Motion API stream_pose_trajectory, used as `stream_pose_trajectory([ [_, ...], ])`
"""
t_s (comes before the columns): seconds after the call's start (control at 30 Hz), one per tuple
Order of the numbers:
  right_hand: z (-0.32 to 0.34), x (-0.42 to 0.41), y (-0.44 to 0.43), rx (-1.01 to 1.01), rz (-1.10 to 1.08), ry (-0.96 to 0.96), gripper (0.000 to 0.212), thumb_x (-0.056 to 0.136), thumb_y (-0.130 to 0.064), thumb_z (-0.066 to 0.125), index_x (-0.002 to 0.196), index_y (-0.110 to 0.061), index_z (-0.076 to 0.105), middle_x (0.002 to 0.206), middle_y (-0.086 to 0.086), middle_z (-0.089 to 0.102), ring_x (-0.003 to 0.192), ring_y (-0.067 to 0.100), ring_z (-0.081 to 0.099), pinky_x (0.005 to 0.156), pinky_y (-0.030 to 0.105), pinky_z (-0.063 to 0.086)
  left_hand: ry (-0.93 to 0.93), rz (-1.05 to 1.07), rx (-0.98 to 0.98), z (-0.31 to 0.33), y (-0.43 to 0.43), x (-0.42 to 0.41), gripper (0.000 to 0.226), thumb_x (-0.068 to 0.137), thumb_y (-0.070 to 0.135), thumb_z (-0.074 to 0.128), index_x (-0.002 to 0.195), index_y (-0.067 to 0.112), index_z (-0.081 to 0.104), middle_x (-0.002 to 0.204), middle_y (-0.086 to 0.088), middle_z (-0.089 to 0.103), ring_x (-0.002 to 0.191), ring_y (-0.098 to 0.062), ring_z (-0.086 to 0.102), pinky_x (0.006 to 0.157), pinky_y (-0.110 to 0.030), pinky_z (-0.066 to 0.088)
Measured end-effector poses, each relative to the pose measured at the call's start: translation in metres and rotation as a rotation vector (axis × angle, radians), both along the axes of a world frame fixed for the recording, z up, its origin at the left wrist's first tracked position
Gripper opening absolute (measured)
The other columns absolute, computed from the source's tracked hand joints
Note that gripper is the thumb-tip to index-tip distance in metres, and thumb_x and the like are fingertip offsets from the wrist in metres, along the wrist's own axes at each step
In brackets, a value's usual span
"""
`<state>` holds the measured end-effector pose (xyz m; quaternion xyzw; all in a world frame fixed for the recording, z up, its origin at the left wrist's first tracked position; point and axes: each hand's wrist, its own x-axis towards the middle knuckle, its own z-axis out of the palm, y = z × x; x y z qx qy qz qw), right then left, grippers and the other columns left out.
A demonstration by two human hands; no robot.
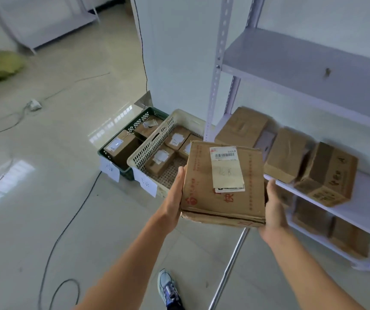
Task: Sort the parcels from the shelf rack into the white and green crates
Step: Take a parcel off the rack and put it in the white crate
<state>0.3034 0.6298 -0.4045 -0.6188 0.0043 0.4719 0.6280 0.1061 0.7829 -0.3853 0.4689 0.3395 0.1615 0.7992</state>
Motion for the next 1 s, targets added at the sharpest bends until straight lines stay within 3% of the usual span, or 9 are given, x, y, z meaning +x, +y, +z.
stream_pose_trajectory([
  [0.1,-0.010,-0.033,0.054,-0.032,0.004,0.038,0.082,0.089,-0.084,0.034,0.135,-0.029,0.073,0.128,0.010,0.077,0.121,0.031,0.072,0.106,0.056,0.053,0.080,0.001,-0.002,-0.011,0.052,-0.029,0.065,0.112,0.066,0.016,0.159,0.034,0.050,0.152,-0.005,0.065,0.141,-0.031,0.061,0.122,-0.059,0.042],
  [0.2,-0.022,-0.052,0.101,-0.057,0.010,0.063,0.069,0.099,-0.079,0.029,0.120,-0.037,0.080,0.124,0.006,0.079,0.114,0.025,0.076,0.097,0.048,0.057,0.153,-0.001,0.010,-0.025,0.098,-0.048,0.068,0.109,0.070,0.020,0.154,0.035,0.056,0.147,-0.004,0.069,0.137,-0.030,0.064,0.122,-0.060,0.042],
  [0.27,-0.033,-0.060,0.129,-0.076,0.024,0.080,0.066,0.101,-0.077,0.026,0.114,-0.042,0.081,0.120,0.003,0.080,0.107,0.019,0.078,0.090,0.042,0.058,0.211,0.007,0.002,-0.034,0.128,-0.054,0.065,0.108,0.072,0.019,0.148,0.041,0.061,0.143,-0.001,0.072,0.134,-0.030,0.067,0.122,-0.061,0.042],
  [0.37,-0.050,-0.066,0.170,-0.121,0.020,0.100,0.070,0.100,-0.079,0.025,0.125,-0.039,0.077,0.119,0.003,0.080,0.108,0.022,0.078,0.092,0.043,0.060,0.314,0.019,-0.028,-0.047,0.172,-0.054,0.061,0.098,0.083,0.024,0.129,0.058,0.070,0.134,0.003,0.077,0.129,-0.030,0.069,0.120,-0.061,0.043],
  [0.53,-0.087,-0.059,0.244,-0.145,0.008,0.151,0.069,0.102,-0.077,0.022,0.116,-0.041,0.079,0.115,0.004,0.081,0.103,0.022,0.079,0.086,0.042,0.061,0.423,0.035,-0.053,-0.084,0.255,-0.042,0.065,0.092,0.089,0.030,0.129,0.053,0.070,0.119,0.004,0.082,0.109,-0.021,0.079,0.097,-0.045,0.057],
  [0.7,-0.131,-0.039,0.316,-0.198,0.010,0.149,0.078,0.090,-0.083,0.028,0.148,-0.039,0.058,0.138,0.005,0.071,0.129,0.029,0.066,0.113,0.057,0.050,0.541,0.000,-0.104,-0.126,0.334,-0.013,0.070,0.100,0.081,0.021,0.137,0.041,0.065,0.119,-0.001,0.082,0.110,-0.026,0.079,0.114,-0.059,0.050],
  [0.83,-0.173,-0.025,0.359,-0.240,0.005,0.172,0.091,0.082,-0.088,0.034,0.160,-0.041,0.040,0.159,0.001,0.053,0.146,0.027,0.050,0.124,0.058,0.037,0.600,-0.022,-0.095,-0.162,0.380,0.011,0.073,0.090,0.093,0.029,0.133,0.045,0.064,0.118,-0.003,0.082,0.117,-0.032,0.075,0.118,-0.064,0.044],
  [0.93,-0.209,-0.018,0.384,-0.279,-0.021,0.210,0.098,0.077,-0.092,0.039,0.162,-0.043,0.035,0.165,-0.003,0.046,0.152,0.024,0.043,0.127,0.057,0.031,0.663,0.006,-0.101,-0.192,0.409,0.028,0.076,0.080,0.093,0.037,0.130,0.042,0.064,0.115,0.001,0.082,0.118,-0.029,0.073,0.118,-0.058,0.045],
  [1.0,-0.233,-0.016,0.399,-0.271,-0.028,0.217,0.107,0.069,-0.098,0.045,0.161,-0.044,0.036,0.164,-0.005,0.047,0.151,0.021,0.044,0.127,0.055,0.032,0.696,-0.007,-0.087,-0.220,0.428,0.038,0.067,0.085,0.093,0.043,0.121,0.041,0.065,0.096,0.015,0.083,0.105,-0.016,0.075,0.103,-0.045,0.053],
])
